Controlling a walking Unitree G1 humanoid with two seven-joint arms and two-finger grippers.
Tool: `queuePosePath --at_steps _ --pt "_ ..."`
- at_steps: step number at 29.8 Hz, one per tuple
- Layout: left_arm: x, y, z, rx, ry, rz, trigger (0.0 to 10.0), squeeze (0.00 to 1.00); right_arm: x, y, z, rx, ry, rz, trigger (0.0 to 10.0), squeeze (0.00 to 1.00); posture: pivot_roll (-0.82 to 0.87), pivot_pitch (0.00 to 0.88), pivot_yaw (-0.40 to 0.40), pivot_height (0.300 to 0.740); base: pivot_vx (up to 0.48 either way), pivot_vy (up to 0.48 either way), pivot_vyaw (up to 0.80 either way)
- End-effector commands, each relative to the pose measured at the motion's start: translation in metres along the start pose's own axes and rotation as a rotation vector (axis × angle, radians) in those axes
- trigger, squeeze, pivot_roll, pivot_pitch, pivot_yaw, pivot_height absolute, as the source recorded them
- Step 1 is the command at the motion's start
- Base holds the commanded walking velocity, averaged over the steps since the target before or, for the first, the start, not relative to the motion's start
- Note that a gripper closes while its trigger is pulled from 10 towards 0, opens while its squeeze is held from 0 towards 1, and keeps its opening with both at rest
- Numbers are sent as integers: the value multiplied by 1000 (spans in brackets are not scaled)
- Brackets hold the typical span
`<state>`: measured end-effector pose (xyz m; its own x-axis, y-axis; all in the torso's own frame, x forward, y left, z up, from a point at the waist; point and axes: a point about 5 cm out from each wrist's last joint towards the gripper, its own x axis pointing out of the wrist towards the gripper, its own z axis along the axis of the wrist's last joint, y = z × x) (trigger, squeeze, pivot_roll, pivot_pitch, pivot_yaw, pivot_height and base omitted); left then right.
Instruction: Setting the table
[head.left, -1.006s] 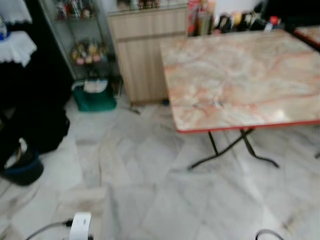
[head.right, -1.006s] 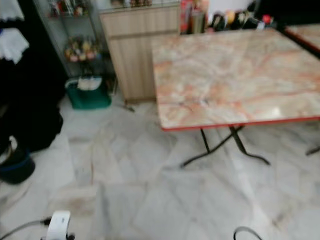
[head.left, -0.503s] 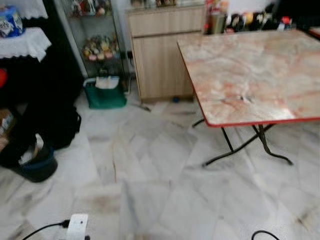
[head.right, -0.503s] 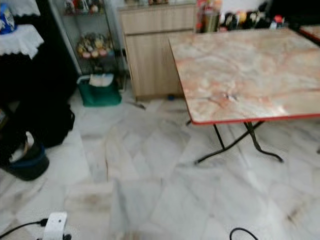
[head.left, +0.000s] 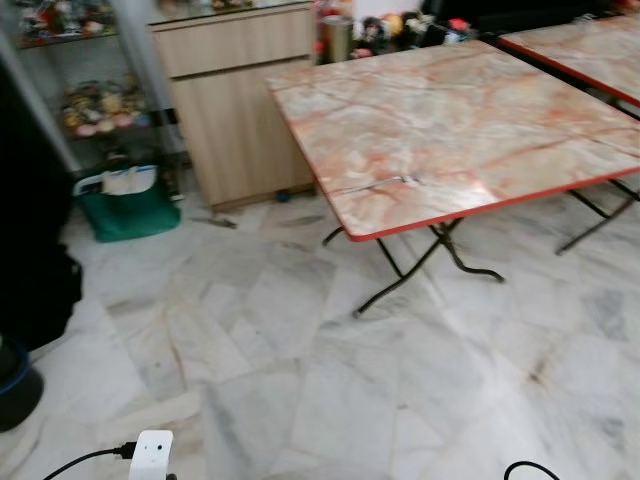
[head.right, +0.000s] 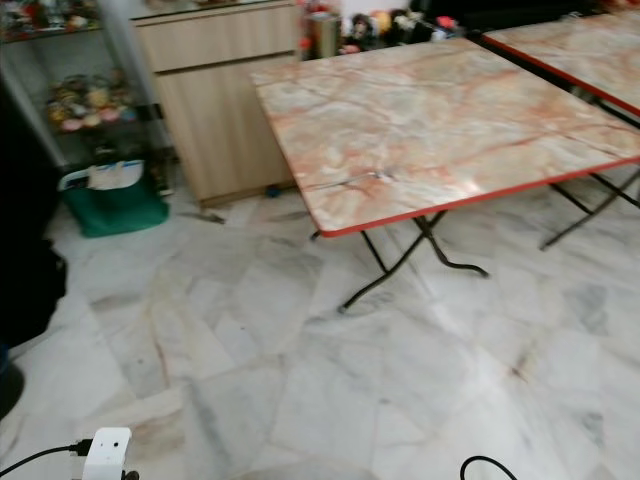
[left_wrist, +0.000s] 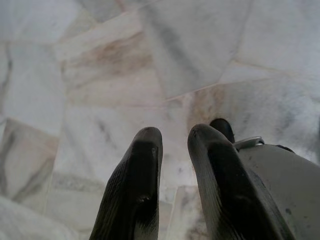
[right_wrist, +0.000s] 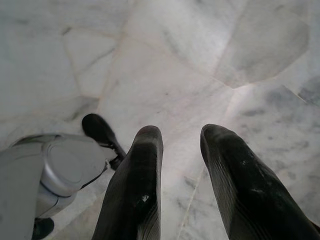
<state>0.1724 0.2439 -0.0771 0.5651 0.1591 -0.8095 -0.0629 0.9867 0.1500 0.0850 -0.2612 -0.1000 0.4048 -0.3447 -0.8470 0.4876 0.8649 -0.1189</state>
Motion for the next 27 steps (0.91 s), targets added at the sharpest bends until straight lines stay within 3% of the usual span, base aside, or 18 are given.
queuePosePath --at_steps 1,18,27 --pt "-1 1 -4 12 21 1 10000 0 0 0 -1 -6 9 -4 10000 0 19 57 44 740 0 0 -781" --pt "0 1 -3 -10 11 4 10000 0 0 0 0 -5 4 -5 10000 0 20 59 43 740 0 0 -781" --pt "0 1 -3 -8 14 4 10000 0 0 1 1 16 -11 2 10000 0 19 59 44 740 0 0 0"
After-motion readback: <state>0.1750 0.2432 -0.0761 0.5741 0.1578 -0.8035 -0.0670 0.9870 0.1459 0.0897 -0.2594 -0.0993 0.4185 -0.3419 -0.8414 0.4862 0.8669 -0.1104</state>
